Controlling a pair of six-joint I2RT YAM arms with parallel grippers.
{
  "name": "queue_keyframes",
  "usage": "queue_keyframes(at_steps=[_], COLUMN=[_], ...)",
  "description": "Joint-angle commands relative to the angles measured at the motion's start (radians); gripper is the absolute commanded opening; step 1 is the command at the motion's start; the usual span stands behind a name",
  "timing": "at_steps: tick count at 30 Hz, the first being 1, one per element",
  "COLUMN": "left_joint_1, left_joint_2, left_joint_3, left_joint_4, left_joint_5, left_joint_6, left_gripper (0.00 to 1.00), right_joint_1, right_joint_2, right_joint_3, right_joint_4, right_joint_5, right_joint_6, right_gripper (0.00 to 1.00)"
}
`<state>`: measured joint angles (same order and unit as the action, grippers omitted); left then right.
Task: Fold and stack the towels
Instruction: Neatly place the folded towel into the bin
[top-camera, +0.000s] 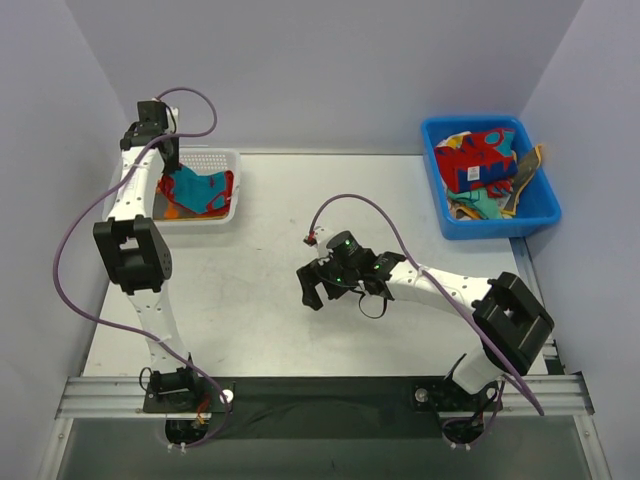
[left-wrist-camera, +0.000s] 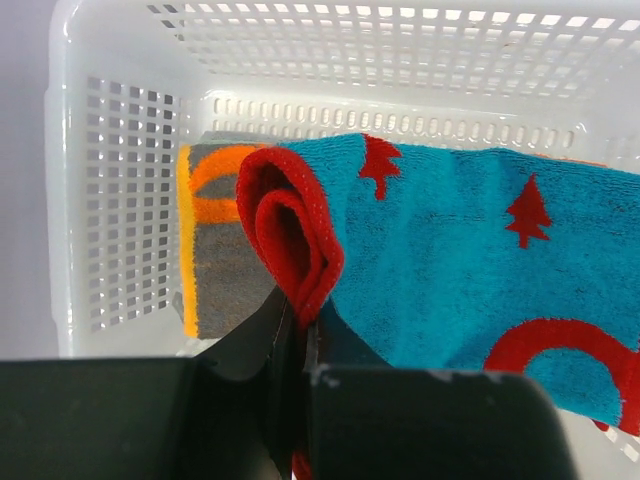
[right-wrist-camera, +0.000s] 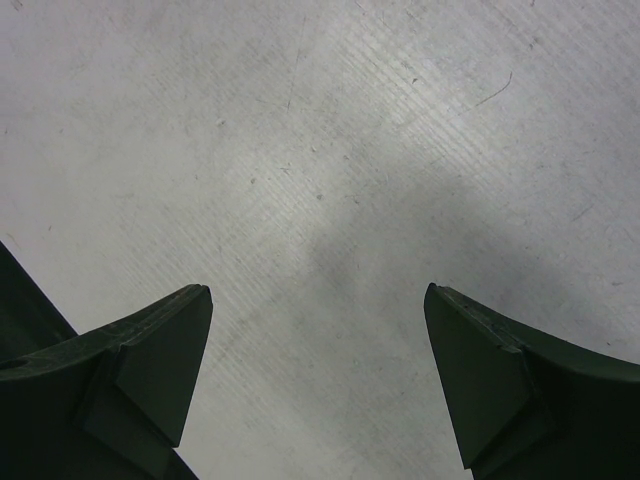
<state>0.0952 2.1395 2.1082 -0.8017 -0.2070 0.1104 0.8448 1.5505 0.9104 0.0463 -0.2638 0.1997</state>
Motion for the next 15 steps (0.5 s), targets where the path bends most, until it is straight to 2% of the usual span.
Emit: queue_keyframes(at_steps=[1,15], left_joint_1=[0.014,0.021], left_joint_2=[-0.019,-0.052], left_joint_3=[0.021,-0.016], left_joint_4=[0.021,0.045], left_joint_5=[-0.029,-0.107], left_joint_6=[0.017,0.025], left_gripper=[0.0,0.0], right_joint_1=[-0.004,-0.006], right_joint_2=[0.01,0.019], right_joint_3=[0.041,0.044], right_joint_4=[-0.025,-0.025], right_joint_5=[-0.014,-0.02], right_joint_6=[-0.014,-0.019], right_gripper=[0.9,0.9])
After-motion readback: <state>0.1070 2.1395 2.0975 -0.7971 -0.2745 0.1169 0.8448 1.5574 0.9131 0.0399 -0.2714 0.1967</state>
